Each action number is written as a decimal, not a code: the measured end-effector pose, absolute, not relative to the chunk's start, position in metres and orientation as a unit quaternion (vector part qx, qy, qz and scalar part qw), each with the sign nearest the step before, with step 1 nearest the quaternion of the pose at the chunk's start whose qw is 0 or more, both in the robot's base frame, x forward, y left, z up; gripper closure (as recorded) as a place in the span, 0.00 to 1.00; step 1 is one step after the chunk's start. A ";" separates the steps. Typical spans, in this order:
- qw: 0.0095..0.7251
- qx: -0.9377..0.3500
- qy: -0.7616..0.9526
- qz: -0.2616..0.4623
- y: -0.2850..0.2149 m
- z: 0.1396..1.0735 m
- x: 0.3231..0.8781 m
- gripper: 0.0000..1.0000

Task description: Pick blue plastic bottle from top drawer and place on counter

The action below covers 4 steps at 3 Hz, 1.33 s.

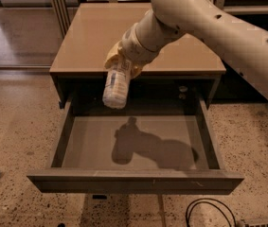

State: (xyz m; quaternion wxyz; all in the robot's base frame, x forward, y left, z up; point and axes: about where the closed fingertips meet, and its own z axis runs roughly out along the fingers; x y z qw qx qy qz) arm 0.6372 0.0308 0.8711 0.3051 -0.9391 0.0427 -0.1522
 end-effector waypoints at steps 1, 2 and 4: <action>0.361 -0.914 0.037 -0.182 0.029 0.887 0.630 1.00; 0.363 -0.913 0.037 -0.182 0.029 0.887 0.631 1.00; 0.441 -0.855 0.129 -0.240 0.006 0.901 0.669 1.00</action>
Offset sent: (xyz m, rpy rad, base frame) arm -0.0090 0.0008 0.0114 0.1106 -0.0610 0.0160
